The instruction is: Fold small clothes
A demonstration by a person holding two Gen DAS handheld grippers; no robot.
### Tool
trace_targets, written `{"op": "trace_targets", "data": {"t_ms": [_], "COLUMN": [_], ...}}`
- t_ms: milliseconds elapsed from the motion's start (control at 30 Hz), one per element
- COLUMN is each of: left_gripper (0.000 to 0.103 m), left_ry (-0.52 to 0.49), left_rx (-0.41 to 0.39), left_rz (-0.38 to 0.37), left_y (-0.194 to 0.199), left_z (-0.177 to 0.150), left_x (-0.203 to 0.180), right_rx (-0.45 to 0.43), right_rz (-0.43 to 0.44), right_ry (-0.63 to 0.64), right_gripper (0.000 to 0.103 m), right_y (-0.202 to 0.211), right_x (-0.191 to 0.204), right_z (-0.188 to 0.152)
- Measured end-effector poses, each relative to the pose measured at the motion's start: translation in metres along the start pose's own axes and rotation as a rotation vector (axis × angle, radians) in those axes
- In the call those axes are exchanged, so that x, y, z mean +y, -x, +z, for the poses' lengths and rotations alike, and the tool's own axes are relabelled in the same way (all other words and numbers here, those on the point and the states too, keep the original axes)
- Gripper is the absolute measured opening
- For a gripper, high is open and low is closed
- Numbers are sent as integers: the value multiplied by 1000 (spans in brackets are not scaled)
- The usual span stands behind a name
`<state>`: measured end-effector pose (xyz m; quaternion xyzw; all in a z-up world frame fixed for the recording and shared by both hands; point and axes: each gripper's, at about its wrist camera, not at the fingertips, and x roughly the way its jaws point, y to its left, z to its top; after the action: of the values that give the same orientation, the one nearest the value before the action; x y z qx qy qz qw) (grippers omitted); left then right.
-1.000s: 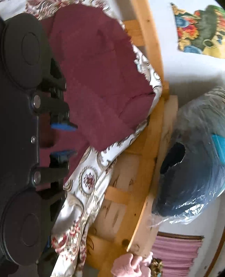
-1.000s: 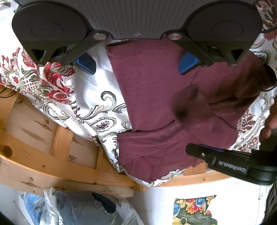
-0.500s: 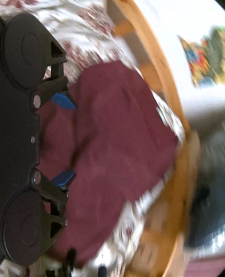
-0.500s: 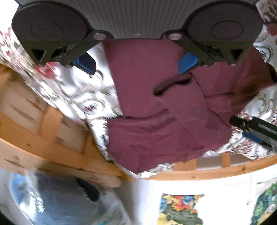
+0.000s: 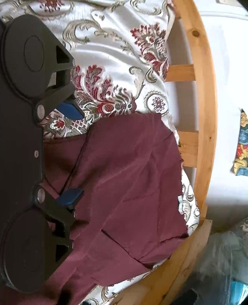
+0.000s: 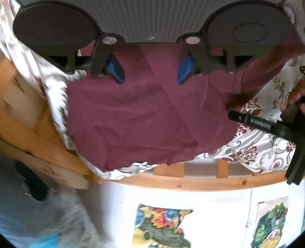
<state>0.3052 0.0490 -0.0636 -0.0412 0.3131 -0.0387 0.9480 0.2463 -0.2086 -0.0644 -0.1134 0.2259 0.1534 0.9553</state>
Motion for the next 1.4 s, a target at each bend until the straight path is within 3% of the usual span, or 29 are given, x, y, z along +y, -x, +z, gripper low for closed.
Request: {"op": "trace_targets", "data": {"t_ms": [233,400,500,567,800,933,1033,1133,1167,1400], "left_gripper": [83,85,85,85,84,84,88,89,89,96], "left_ry": [-15,-46,-32,-27,-41,51,32,-39,-50,-76], "left_rx": [63,71,73,75,77,23,-19,7,18,96], "left_rz": [-50,-56,-66,-70,-54,-158,-200,-140,-127,-32], "left_y": [-33,-41,-43,-44,-42,-27,-21,-30,-34,-59], "left_z": [-11,-17,-16,-16,-17,-13,-11,-9,-8,2], "left_x": [2,3,7,9,7,13,5,-9,-12,-25], "right_rx": [80,150,191,185,119,122,121,115,111,142], "right_rz": [93,129,135,111,10,24,25,29,38,75], "right_ry": [129,190,208,238,274,257,230,181,169,140], "right_gripper": [58,48,26,5,4,5,12,38,42,45], "right_y": [-67,-103,-113,-110,-99,-102,-99,-88,-83,-65], "right_x": [23,36,39,42,36,36,33,26,24,21], "right_z": [31,38,34,33,36,30,27,23,21,-4]}}
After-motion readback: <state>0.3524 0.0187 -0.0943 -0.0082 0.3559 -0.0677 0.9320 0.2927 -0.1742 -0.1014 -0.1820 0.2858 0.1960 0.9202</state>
